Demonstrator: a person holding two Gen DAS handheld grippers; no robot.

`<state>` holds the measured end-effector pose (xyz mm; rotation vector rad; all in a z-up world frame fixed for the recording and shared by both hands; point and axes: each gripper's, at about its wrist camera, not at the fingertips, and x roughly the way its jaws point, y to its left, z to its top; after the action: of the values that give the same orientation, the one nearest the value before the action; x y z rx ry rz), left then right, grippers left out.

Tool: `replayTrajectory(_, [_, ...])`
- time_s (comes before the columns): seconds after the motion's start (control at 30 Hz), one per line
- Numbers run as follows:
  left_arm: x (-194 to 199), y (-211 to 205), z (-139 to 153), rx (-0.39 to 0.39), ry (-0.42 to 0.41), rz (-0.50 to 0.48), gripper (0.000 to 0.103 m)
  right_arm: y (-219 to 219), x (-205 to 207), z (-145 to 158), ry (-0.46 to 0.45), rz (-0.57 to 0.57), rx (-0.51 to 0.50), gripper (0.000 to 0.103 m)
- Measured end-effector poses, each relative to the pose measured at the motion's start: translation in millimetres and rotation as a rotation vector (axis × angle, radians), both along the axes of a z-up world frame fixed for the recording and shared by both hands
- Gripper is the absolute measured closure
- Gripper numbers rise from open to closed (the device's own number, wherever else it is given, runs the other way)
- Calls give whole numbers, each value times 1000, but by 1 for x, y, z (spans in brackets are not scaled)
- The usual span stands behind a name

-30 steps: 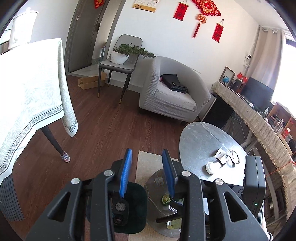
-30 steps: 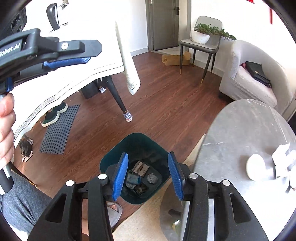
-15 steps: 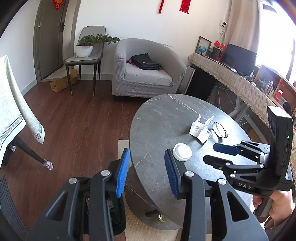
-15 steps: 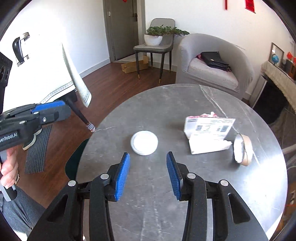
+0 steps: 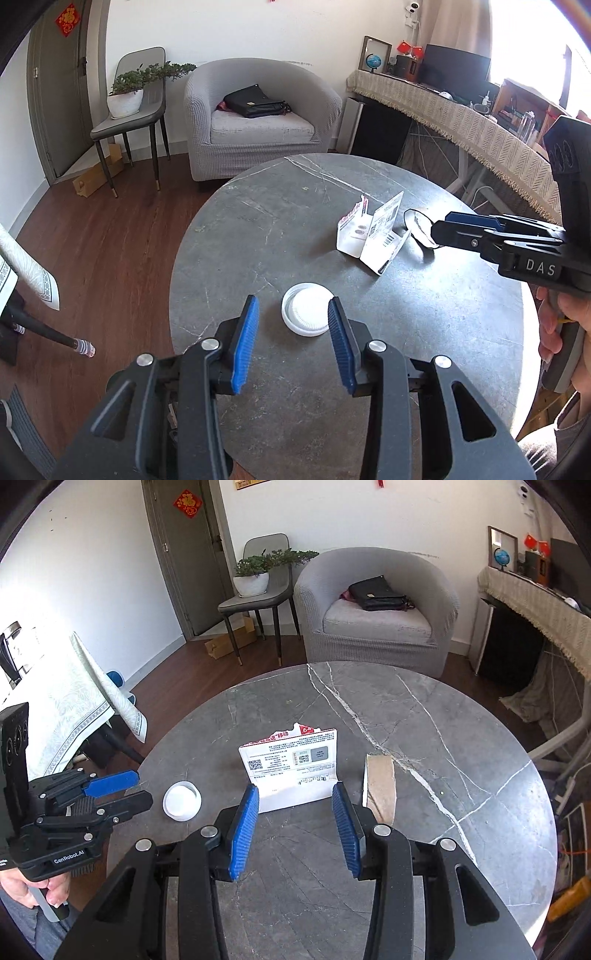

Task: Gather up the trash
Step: 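Move both open tools back over the table, then grasp the white round plate with the left tool while the right grasps the white printed card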

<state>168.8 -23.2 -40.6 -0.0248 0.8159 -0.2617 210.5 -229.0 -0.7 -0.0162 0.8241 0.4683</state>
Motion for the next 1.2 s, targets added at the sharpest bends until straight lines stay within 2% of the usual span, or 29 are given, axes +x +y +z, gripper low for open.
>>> replayTrajectory(0.37, [19, -19, -16, 15, 37, 6, 64, -4, 7, 4, 4, -10, 43, 61])
replayTrajectory(0.5, [22, -17, -15, -6, 43, 19, 64, -7, 10, 3, 7, -18, 46, 61])
replayTrajectory(0.53, [21, -17, -14, -13, 43, 19, 68, -8, 11, 3, 9, -19, 46, 61])
replayTrajectory(0.7, [21, -17, -11, -22, 34, 20, 71, -12, 12, 1, 14, -26, 48, 61])
replayTrajectory(0.83, [21, -22, -16, 3, 41, 13, 73, -14, 13, 2, 12, -33, 53, 61])
replayTrajectory(1.0, [22, -20, -16, -9, 43, 14, 81, -11, 18, 1, 13, -33, 56, 61])
replayTrajectory(1.13, [22, -17, -15, -21, 42, 18, 85, 0, 24, -2, 6, -18, 16, 61])
replayTrajectory(1.2, [22, -16, -15, -21, 40, 20, 88, 6, 27, -5, 7, 1, 6, 57])
